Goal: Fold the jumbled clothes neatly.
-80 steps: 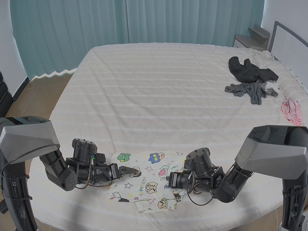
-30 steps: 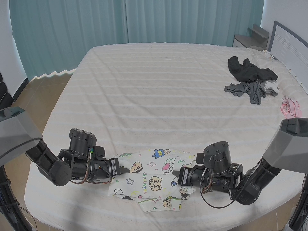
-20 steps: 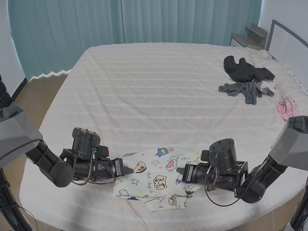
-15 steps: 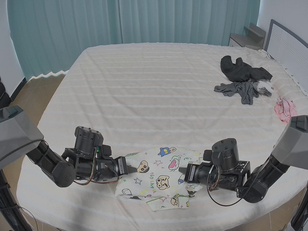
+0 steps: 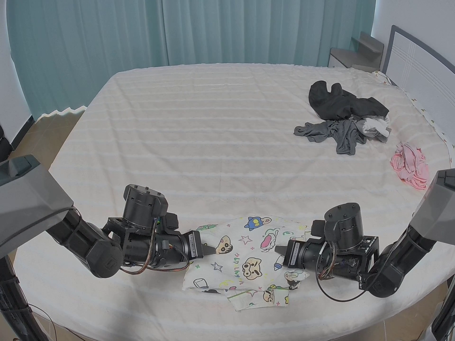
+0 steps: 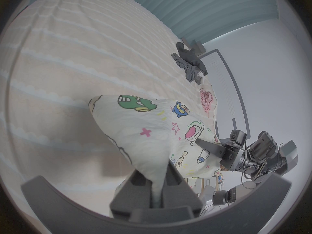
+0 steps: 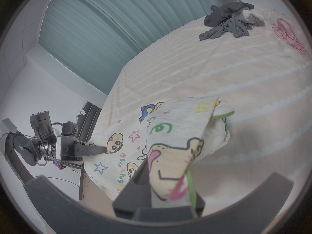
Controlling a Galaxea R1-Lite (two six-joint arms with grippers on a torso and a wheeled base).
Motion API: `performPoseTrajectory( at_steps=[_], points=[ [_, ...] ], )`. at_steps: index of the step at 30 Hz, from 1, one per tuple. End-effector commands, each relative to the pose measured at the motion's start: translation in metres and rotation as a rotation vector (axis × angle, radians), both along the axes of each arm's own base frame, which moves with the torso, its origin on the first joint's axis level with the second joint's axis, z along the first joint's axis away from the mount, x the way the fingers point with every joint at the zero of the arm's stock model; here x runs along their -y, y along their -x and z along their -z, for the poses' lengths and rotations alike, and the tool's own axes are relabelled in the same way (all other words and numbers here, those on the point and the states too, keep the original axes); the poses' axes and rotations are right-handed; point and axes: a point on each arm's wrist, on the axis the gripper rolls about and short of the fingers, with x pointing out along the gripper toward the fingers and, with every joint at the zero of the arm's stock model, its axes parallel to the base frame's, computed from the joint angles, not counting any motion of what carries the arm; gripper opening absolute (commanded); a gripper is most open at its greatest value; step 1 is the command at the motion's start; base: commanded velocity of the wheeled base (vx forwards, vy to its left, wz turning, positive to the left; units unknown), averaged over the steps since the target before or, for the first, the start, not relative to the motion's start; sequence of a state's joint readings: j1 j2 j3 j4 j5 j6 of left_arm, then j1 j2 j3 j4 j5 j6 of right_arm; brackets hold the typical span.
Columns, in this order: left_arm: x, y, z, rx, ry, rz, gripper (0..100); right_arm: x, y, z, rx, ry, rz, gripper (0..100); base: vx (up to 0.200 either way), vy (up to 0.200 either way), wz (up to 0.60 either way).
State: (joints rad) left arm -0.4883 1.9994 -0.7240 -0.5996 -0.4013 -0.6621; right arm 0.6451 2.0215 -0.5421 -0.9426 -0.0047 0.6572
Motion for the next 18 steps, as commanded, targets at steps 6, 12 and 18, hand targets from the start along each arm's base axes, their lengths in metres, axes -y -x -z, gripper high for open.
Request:
performPoseTrajectory(
  at_steps=[6, 12, 18],
  points=[
    [0.002, -0.002, 0.013, -0.033, -0.021, -0.002, 0, 0.001, -0.001, 0.005, -0.012, 0.013, 0.002, 0, 0.000, -0.200, 0.00],
    [0.001, -0.003, 0.021, -0.048, -0.045, -0.018, 0, 0.001, 0.000, 0.014, -0.035, 0.032, -0.001, 0, 0.000, 0.000, 0.00],
    [0.001, -0.003, 0.026, -0.058, -0.056, -0.023, 0, 0.000, 0.001, 0.026, -0.070, 0.058, -0.005, 0, 0.000, 0.000, 0.00]
  ],
)
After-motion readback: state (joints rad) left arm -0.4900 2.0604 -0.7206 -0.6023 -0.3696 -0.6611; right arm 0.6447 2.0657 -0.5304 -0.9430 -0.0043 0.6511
